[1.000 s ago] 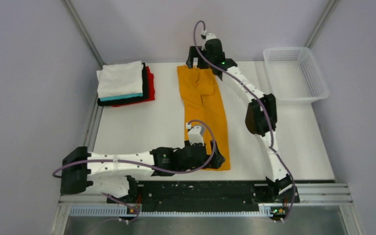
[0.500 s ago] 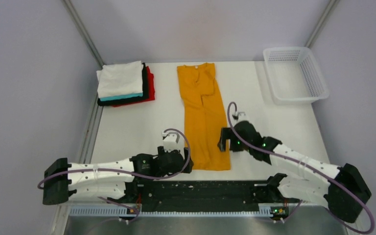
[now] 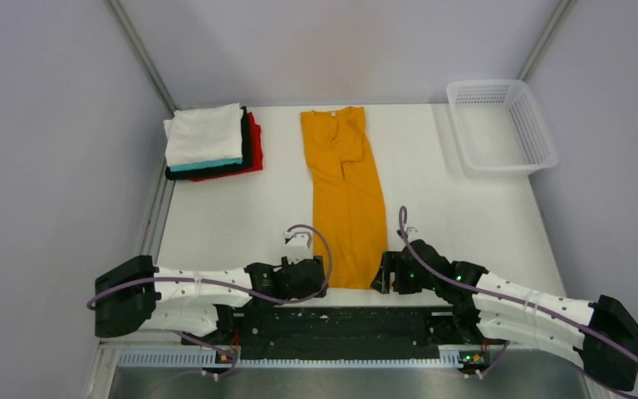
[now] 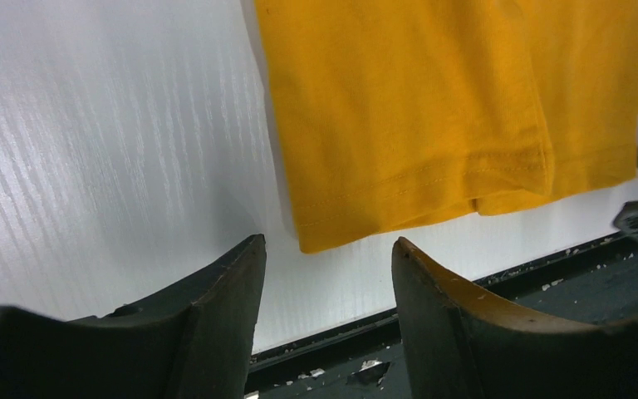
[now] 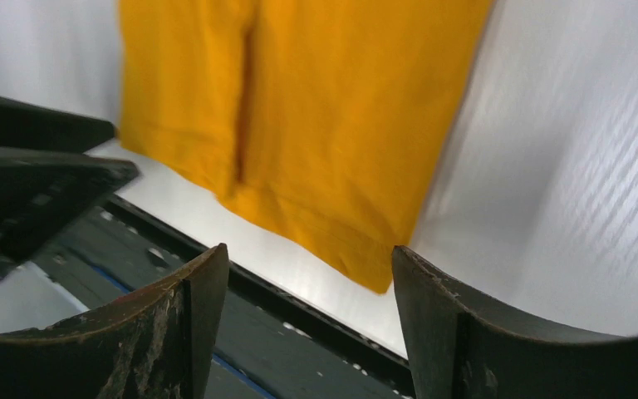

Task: Fold and stack the t-shirts
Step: Grab the bottom of the folded rectangular tshirt with both arms

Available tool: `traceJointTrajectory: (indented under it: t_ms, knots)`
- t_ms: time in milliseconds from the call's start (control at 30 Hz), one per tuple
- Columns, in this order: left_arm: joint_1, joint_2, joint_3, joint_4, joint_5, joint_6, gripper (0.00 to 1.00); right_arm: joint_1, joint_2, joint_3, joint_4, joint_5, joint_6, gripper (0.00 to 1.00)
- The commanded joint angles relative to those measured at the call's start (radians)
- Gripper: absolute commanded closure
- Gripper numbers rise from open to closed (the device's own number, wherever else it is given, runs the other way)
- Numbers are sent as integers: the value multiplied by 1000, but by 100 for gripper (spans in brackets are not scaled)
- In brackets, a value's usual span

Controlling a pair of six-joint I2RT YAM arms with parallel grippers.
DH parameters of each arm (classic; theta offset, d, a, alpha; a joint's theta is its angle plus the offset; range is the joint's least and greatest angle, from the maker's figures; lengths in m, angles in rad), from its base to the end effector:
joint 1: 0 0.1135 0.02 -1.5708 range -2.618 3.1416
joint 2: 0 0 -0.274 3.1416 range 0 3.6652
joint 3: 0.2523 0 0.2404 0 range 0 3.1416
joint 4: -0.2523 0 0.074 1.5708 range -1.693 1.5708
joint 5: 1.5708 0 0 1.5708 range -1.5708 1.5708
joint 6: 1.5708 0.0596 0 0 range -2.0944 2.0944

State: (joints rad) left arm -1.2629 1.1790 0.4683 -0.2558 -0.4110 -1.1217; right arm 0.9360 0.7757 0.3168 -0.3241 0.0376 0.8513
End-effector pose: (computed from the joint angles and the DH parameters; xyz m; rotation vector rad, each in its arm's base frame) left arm 0.0845 -0.1872 0.1545 0.0143 2.5002 -0.5305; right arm 0.0933 0.1229 0.1618 -0.0866 2.5072 0.7830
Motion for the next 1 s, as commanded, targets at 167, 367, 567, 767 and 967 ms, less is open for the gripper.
traceJointTrajectory:
  t_ms: [167,367,567,767,967]
  knots:
    - [32,61,-57,119,-9,-70,45,26,35,-68,21,-13,63,35]
    - [34,109,-42,112,-5,-79,82,27,65,-70,36,16,63,51]
    - [33,56,-42,-3,21,-108,100,29,103,-79,43,-21,61,100]
    - [33,-99,-134,48,163,-35,100,114,-32,-118,42,-129,102,100]
    - [33,-184,-124,18,185,1,100,123,-175,-142,38,-96,151,100]
